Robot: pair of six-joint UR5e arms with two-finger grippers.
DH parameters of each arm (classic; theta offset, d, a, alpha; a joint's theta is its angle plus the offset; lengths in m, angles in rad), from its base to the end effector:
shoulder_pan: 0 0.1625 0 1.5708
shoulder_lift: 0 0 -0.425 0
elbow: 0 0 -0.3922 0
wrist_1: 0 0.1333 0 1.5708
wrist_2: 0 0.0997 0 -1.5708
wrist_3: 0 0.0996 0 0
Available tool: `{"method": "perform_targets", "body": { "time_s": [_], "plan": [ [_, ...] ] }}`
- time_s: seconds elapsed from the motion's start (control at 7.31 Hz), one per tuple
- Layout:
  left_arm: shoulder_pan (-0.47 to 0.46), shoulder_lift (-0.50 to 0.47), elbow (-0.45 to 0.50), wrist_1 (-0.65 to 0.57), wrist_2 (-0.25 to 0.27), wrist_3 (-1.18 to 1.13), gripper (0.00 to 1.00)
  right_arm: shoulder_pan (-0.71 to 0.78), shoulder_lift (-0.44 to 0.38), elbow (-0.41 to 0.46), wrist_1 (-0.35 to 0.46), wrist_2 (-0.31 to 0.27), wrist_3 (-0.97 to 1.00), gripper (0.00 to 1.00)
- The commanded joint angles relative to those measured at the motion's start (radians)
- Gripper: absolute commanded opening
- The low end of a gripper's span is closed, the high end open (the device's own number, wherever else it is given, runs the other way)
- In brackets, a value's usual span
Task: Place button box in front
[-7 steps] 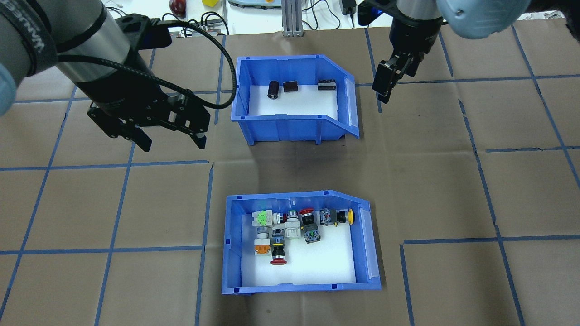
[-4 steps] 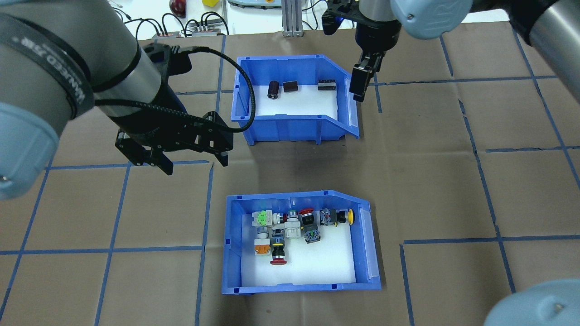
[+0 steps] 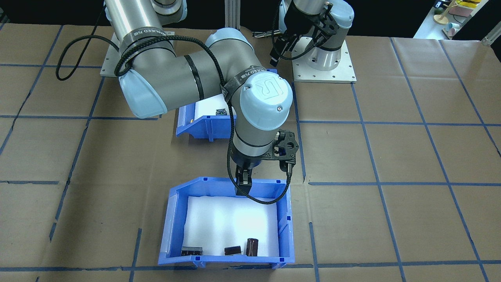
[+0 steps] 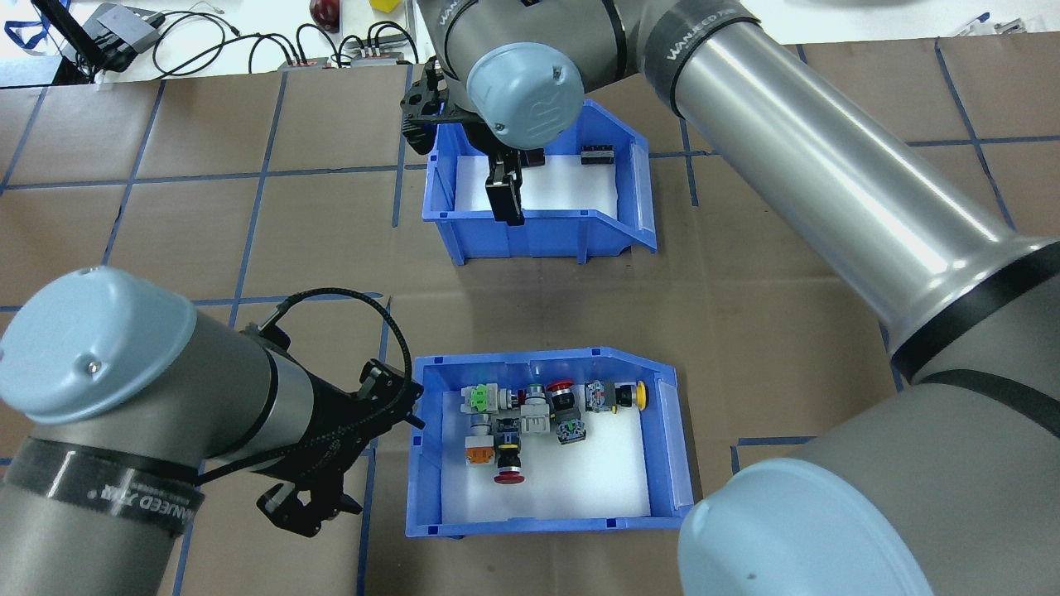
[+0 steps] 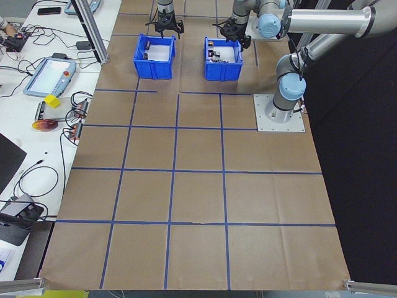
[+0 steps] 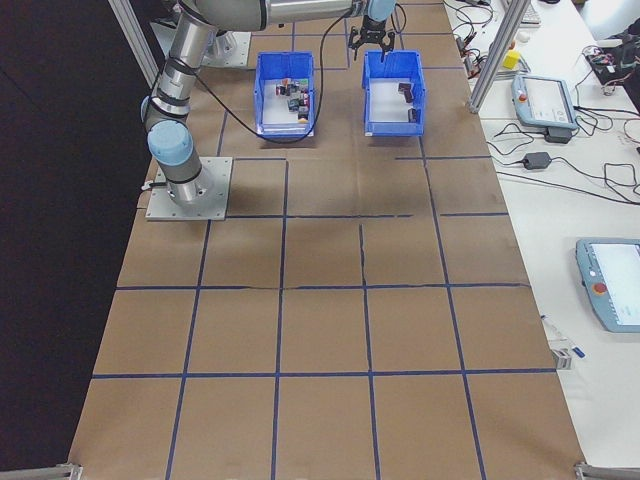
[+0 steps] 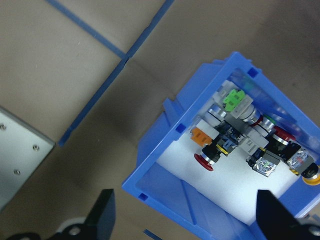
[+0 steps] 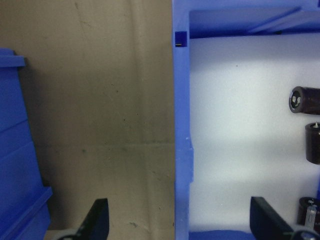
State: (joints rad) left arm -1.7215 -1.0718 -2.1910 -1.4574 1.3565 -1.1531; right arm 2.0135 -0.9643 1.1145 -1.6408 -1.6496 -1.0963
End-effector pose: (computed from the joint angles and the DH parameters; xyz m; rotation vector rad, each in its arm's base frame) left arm -0.1955 -0.2585 0.3902 1.4277 -2.6034 -0.2030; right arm 0.4224 -0.5982 0.3461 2.1526 -2.2151 -0.1565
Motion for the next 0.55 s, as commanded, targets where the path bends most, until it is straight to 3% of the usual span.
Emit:
{"method": "perform_targets", "body": {
  "time_s": [0.0, 0.14, 0.41],
  "plan": [
    [-0.033, 0.026, -0.065, 0.025, -0.022, -0.286, 0.98, 0.007, 0.021, 0.008, -0.011, -0.002, -0.022, 1.0],
    [-0.108, 0.02, -0.084, 0.044, -0.011, -0.406, 0.98, 0.007, 0.039, 0.017, -0.042, -0.002, -0.017, 1.0],
    [-0.145, 0.013, -0.179, 0.199, -0.016, -0.607, 0.98, 0.007, 0.05, 0.083, -0.149, -0.002, -0.008, 1.0]
  ]
}}
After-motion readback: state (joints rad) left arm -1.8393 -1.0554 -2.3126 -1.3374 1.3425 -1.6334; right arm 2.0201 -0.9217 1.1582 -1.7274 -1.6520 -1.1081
